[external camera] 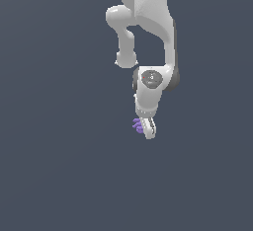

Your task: Pick up the object and move it to a goal position.

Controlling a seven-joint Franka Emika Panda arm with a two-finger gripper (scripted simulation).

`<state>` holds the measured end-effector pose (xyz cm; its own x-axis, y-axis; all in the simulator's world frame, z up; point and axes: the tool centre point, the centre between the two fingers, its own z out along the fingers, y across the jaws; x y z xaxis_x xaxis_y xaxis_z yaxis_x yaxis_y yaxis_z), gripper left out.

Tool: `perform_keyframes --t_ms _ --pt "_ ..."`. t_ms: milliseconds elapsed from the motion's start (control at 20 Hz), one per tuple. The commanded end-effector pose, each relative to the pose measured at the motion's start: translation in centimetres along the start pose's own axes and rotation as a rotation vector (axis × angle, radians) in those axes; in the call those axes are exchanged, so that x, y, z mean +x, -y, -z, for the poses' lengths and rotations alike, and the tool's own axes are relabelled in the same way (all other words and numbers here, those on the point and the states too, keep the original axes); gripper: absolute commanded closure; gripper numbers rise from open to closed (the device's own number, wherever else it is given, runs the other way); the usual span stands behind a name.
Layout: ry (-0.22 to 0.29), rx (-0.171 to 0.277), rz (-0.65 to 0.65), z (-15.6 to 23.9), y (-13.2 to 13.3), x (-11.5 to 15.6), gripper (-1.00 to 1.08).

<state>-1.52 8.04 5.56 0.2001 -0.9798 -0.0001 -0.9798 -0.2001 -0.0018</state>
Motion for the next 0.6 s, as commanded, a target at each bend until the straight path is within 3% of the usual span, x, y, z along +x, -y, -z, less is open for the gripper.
perform_keyframes --t_ms 0,250,550 --pt "0.000 0.001 0.001 0.0 0.0 0.0 1.08" --pt "0.005 0.037 0.026 1.3 1.5 -0.3 1.08" --pt "0.019 0.143 0.101 5.4 5.4 -1.2 1.08"
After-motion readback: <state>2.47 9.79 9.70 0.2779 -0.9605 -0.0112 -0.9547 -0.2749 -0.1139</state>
